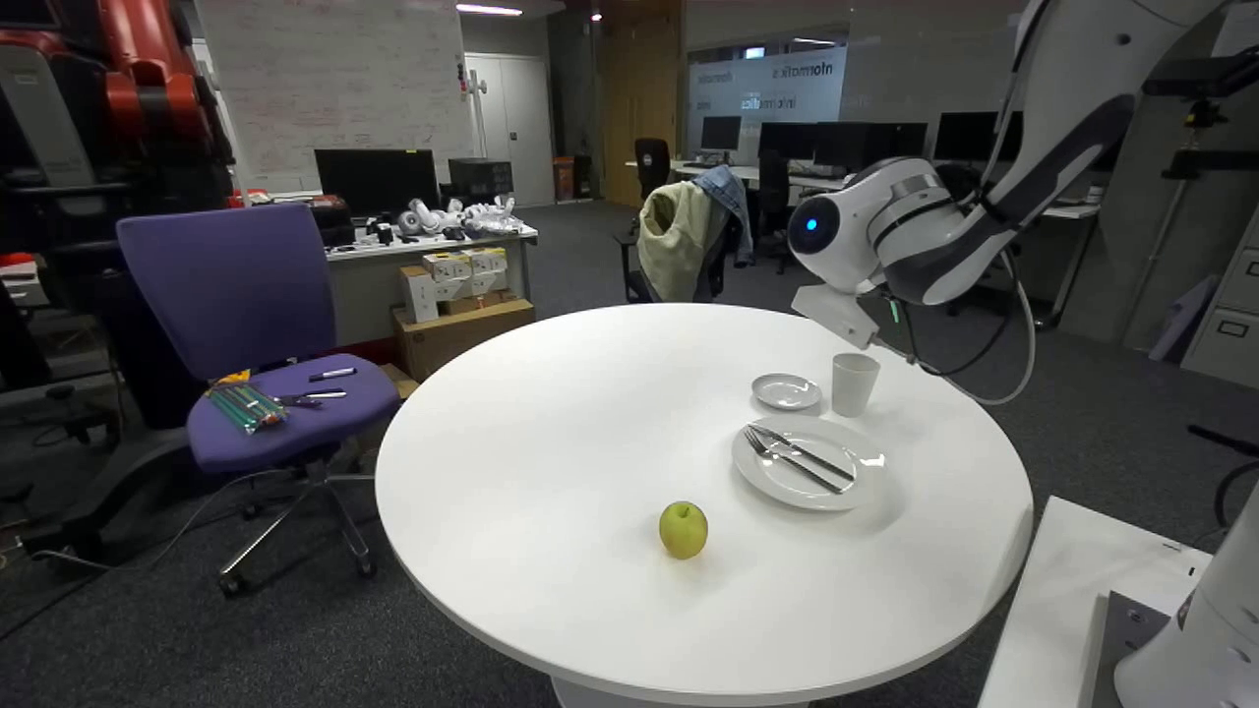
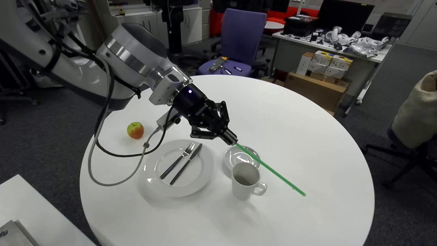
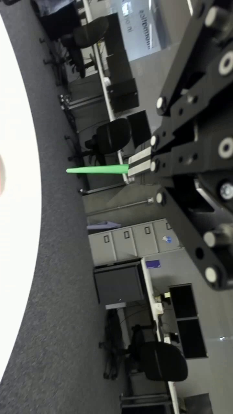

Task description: Remove the green straw from the cup and put it on the table

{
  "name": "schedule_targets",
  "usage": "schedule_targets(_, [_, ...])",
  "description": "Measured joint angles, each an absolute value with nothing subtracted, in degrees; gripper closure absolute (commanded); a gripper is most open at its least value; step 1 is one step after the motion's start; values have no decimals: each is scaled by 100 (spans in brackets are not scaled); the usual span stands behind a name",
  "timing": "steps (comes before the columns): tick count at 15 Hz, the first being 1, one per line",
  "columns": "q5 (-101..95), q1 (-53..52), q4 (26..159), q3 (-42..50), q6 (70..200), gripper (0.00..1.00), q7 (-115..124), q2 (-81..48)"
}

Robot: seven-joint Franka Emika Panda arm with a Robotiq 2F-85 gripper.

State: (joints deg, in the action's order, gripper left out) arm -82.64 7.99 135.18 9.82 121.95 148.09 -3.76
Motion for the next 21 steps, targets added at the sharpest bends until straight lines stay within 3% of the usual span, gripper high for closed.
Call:
schedule_targets(10, [-9287,442,13502,482,9951,100,14943,-192])
schedule_targets(21, [-9258,297,12983,190,9812,100,14929,-805])
